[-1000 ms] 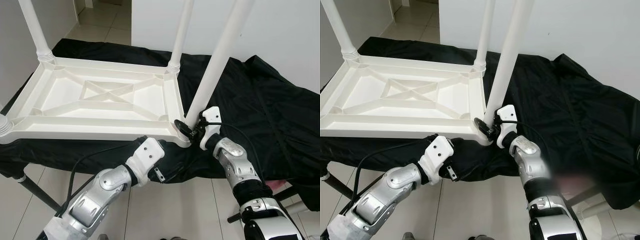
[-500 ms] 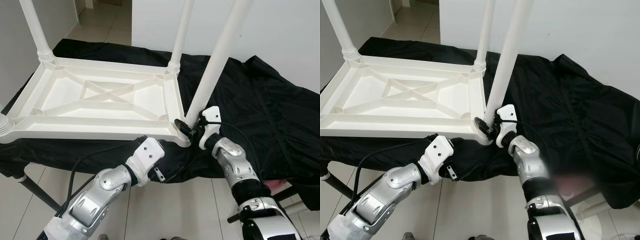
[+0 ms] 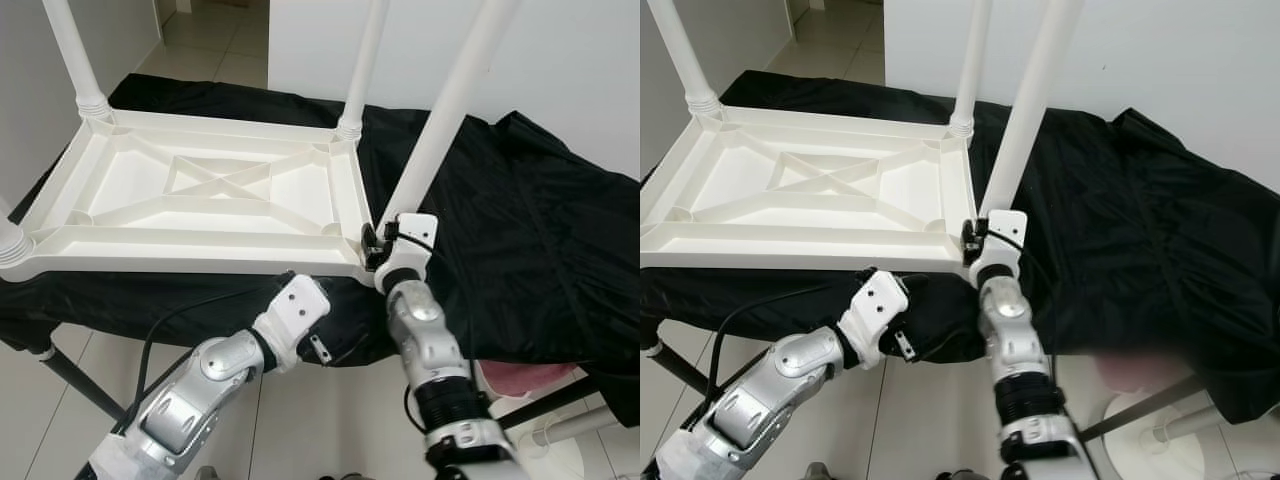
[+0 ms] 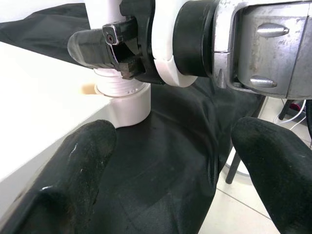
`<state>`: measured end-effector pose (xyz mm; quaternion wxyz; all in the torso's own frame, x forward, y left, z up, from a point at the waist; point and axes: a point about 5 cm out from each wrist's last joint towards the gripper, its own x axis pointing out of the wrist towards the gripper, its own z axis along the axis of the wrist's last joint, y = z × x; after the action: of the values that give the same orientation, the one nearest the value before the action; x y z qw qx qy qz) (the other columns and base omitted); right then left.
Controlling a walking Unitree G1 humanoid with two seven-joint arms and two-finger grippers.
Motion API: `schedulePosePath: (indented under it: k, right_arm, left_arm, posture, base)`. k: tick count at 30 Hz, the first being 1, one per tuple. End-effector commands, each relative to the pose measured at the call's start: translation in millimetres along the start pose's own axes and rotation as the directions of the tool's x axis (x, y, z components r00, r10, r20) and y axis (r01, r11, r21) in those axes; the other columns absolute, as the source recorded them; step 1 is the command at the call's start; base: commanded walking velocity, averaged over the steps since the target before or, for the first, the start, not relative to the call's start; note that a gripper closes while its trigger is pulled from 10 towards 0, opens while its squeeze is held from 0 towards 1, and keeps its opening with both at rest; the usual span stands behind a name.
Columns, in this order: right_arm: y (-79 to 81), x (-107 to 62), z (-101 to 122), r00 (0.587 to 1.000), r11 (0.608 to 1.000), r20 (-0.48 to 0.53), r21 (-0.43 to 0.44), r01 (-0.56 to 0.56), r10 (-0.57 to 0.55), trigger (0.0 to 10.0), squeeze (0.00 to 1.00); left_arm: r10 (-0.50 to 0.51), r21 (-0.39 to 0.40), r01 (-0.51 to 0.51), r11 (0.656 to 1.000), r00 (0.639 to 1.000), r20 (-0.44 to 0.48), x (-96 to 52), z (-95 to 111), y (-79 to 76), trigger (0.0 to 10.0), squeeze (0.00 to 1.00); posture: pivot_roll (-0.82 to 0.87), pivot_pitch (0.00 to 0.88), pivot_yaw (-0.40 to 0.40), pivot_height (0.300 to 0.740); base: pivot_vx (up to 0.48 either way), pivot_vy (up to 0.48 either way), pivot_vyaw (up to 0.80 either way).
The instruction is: Building children table
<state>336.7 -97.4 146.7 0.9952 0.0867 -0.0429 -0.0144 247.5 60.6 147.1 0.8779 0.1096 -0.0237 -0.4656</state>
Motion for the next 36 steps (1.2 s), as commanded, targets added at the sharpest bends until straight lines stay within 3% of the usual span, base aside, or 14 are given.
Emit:
schedulePosePath:
  k: [1,11,12,13,25,26,28,29,33,35,36]
  right_arm:
    - [13.5,-6.7,-1,1.000,0.993,-0.009,0.118,-0.004,0.005,10.0,0.00]
    - [3.9,-3.6,9,0.997,0.992,0.050,0.115,-0.061,0.056,10.0,0.00]
    - [2.4,-3.4,10,0.996,0.990,0.057,0.120,-0.076,0.069,10.0,0.32]
    - [1.9,-3.8,12,0.993,0.989,0.070,0.114,-0.099,0.092,10.0,1.00]
    - [-10.9,-11.1,12,0.970,0.970,0.087,0.072,-0.234,0.227,10.0,1.00]
    - [-16.1,-11.3,11,0.961,0.961,0.082,0.062,-0.269,0.263,10.0,0.00]
    - [-19.9,-11.6,11,0.954,0.955,0.078,0.054,-0.293,0.289,10.0,0.00]
    - [-30.5,-10.6,10,0.932,0.933,0.057,0.017,-0.360,0.358,10.0,0.00]
    - [-33.6,-10.4,9,0.922,0.923,0.048,0.008,-0.385,0.384,10.0,0.00]
    - [-43.3,-8.1,8,0.891,0.890,0.022,-0.053,-0.452,0.454,10.0,0.00]
    - [-49.6,-5.0,7,0.859,0.856,-0.001,-0.085,-0.510,0.512,10.0,0.00]
  left_arm:
    - [-0.097,-0.008,0.097,0.995,0.995,-0.012,-0.2,-2,-7.9,10.0,0.00]
    - [-0.097,-0.006,0.097,0.995,0.995,-0.015,-0.5,-2,-7.6,10.0,0.00]
    - [-0.097,-0.006,0.097,0.995,0.995,-0.016,-0.6,-2,-7.7,10.0,0.00]
    - [-0.096,-0.006,0.096,0.995,0.995,-0.016,-0.6,-2,-7.7,10.0,0.00]
    - [-0.097,-0.003,0.097,0.995,0.995,-0.016,-0.9,-2,-8.5,10.0,0.00]
    - [-0.098,-0.003,0.098,0.995,0.995,-0.016,-1.0,-3,-8.9,10.0,0.00]
    - [-0.099,-0.002,0.099,0.995,0.995,-0.016,-1.0,-3,-9.1,10.0,0.00]
    - [-0.104,-0.002,0.104,0.995,0.994,-0.016,-0.9,-3,-9.5,10.0,0.00]
    - [-0.105,-0.002,0.105,0.994,0.994,-0.016,-0.8,-3,-9.6,10.0,0.00]
    - [-0.109,-0.001,0.109,0.994,0.994,-0.016,-0.2,-3,-9.8,10.0,0.00]
    - [-0.111,0.001,0.111,0.994,0.994,-0.015,0.3,-3,-9.6,10.0,0.00]
  posture:
    - [0.03,0.085,-0.094,0.740]
    - [0.04,0.081,-0.098,0.740]
    - [0.04,0.081,-0.098,0.740]
    - [0.04,0.081,-0.098,0.740]
    - [0.04,0.069,-0.104,0.740]
    - [0.04,0.067,-0.104,0.740]
    - [0.04,0.065,-0.105,0.740]
    - [0.04,0.066,-0.105,0.740]
    - [0.04,0.066,-0.105,0.740]
    - [0.04,0.060,-0.104,0.740]
    - [0.04,0.060,-0.103,0.740]
  base:
    - [0.000,0.000,0.00]
    - [0.000,0.000,0.00]
    - [0.000,0.000,0.00]
    - [0.000,0.000,0.00]
    - [0.000,0.000,0.00]
    - [0.000,0.000,0.00]
    - [0.000,0.000,0.00]
    - [0.000,0.000,0.00]
    - [0.000,0.000,0.00]
    - [0.000,0.000,0.00]
    - [0.000,0.000,0.00]
